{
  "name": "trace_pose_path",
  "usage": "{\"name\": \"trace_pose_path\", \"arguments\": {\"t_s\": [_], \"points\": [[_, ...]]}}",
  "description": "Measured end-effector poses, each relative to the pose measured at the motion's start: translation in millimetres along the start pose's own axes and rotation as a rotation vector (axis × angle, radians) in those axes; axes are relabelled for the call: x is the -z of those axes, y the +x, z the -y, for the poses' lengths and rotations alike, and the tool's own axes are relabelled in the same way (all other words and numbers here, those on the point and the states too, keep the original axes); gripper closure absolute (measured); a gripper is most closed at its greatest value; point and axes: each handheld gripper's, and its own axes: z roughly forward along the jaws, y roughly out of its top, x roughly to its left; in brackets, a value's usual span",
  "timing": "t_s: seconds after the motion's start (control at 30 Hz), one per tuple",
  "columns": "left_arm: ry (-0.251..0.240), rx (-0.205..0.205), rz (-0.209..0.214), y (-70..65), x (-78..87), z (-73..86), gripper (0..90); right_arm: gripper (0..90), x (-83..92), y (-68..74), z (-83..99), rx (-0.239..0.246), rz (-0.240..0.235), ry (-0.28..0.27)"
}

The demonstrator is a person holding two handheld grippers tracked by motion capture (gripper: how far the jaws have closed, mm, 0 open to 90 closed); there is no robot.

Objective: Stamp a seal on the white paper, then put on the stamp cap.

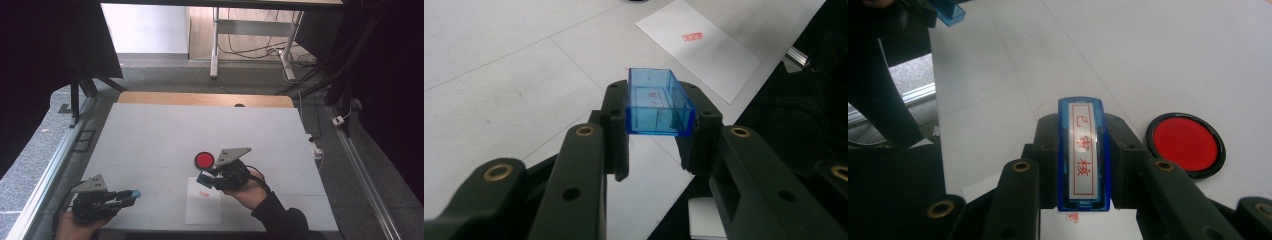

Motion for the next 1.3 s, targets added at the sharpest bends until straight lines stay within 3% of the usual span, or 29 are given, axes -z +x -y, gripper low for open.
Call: {"name": "trace_pose_path", "arguments": {"t_s": [0.27,0.7,1.0,1.3], "points": [[0.001,-0.001,0.002,-0.2,-0.1,0.0,68.2,70.6,10.0,1.0,-5.4,-0.002,-0.011,-0.042],[-0.002,-0.001,0.021,0.2,-0.2,-1.4,68.3,70.6,15.6,1.2,-9.4,-0.010,-0.023,-0.063],[0.014,-0.074,0.051,-6.9,-6.5,-13.1,68.3,70.6,18.1,3.6,-11.7,0.003,-0.049,-0.073],[0.022,-0.112,0.111,-11.8,-18.5,-31.2,68.3,70.6,19.3,6.5,-14.4,0.004,-0.075,-0.079]]}}
